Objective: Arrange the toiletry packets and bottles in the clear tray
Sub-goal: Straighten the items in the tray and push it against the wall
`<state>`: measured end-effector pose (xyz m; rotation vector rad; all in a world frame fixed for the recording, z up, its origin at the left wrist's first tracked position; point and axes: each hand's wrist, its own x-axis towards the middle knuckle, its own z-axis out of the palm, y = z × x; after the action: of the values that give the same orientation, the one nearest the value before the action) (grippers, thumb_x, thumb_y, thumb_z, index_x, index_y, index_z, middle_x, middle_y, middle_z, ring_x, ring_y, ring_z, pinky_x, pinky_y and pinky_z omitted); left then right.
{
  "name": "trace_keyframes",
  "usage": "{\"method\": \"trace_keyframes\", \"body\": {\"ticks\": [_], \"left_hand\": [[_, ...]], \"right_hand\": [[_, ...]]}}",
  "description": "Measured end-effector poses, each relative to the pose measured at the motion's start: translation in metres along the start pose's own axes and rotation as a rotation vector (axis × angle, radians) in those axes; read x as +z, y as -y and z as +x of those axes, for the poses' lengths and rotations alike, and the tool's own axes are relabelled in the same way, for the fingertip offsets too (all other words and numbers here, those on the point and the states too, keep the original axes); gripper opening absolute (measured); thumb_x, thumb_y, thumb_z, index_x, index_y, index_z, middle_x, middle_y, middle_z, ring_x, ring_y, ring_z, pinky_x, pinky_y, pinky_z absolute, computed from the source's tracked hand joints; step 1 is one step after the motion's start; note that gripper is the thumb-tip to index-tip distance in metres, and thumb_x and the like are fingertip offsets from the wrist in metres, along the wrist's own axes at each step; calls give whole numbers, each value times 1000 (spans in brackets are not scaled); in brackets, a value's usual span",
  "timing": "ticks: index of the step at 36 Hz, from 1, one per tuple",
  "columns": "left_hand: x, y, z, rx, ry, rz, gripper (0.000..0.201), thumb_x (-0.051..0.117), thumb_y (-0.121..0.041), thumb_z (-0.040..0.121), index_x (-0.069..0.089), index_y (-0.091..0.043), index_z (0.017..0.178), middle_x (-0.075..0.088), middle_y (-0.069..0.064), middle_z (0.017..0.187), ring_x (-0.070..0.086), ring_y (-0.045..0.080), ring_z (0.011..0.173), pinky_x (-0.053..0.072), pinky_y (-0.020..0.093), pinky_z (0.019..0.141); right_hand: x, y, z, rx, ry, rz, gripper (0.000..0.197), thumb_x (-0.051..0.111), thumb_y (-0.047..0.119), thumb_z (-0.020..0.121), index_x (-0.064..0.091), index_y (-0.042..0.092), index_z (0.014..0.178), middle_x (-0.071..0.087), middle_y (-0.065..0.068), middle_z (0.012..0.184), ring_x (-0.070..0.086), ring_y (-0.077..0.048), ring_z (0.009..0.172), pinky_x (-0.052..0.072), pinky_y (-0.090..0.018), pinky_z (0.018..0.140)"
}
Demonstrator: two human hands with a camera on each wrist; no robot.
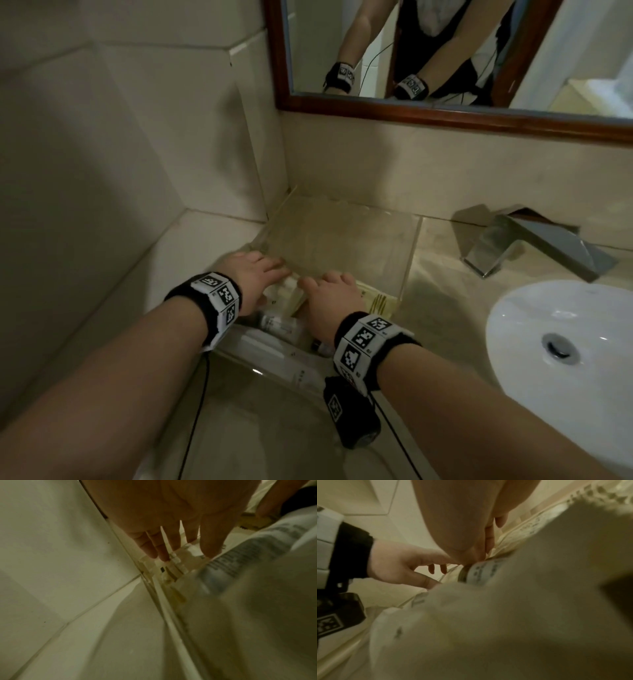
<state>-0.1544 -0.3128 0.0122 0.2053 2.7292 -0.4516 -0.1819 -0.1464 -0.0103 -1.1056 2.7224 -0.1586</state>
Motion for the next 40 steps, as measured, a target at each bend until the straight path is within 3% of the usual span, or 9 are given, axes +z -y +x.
{"method": "trace_keyframes", "body": {"ticks": [7,12,18,23,27,33,38,40], "left_hand": [[2,4,-1,-23,-15,3,68,45,-46,91,13,-27,149,27,-1,150,30,20,135,25,31,112],[5,3,2,-46,-31,-93,70,54,-39,88,19,-22,146,26,1,149,34,21,132,35,34,109],[3,5,-3,5,16,-92,77,65,-35,80,23,-29,144,18,1,153,30,21,137,31,30,110],[-5,3,2,24,66,-42,78,67,-28,80,20,-32,143,7,1,157,24,23,140,31,34,113],[-3,2,4,19,56,-45,81,65,-15,79,19,-34,143,9,-2,155,27,21,139,35,34,111],[-3,-4,1,13,-6,-67,72,61,-26,81,23,-33,142,19,0,152,33,21,134,35,32,107],[-4,-5,0,14,-32,-90,72,63,-22,80,26,-34,141,22,-1,150,37,21,131,38,31,104],[-5,-6,-3,11,-47,-97,73,65,-24,79,27,-34,140,24,-1,149,38,20,130,38,31,105]], "right_hand": [[2,6,-6,-29,-92,-12,42,54,19,85,48,23,127,45,-5,129,37,-27,121,26,-38,101],[-2,8,-9,-161,-37,-63,39,56,24,86,54,25,125,44,-3,125,36,-26,119,24,-40,102],[-9,-1,-4,-92,80,-45,42,51,24,90,49,32,131,49,1,129,37,-25,123,24,-38,102],[-22,-20,-15,-86,20,-44,39,49,24,92,51,23,130,50,-3,128,44,-26,120,33,-35,100],[-27,-41,-36,-19,55,-34,38,44,17,94,48,19,132,51,-3,134,49,-26,119,39,-32,95],[-23,-48,-45,-11,164,-27,41,43,15,94,47,19,134,44,-1,143,43,-26,125,39,-34,104],[-22,-43,-41,-13,248,-34,47,46,18,94,42,22,140,32,4,151,34,-25,135,35,-39,110],[-21,-43,-41,-22,219,-36,46,46,17,94,42,22,139,33,3,150,36,-26,133,36,-37,108]]}}
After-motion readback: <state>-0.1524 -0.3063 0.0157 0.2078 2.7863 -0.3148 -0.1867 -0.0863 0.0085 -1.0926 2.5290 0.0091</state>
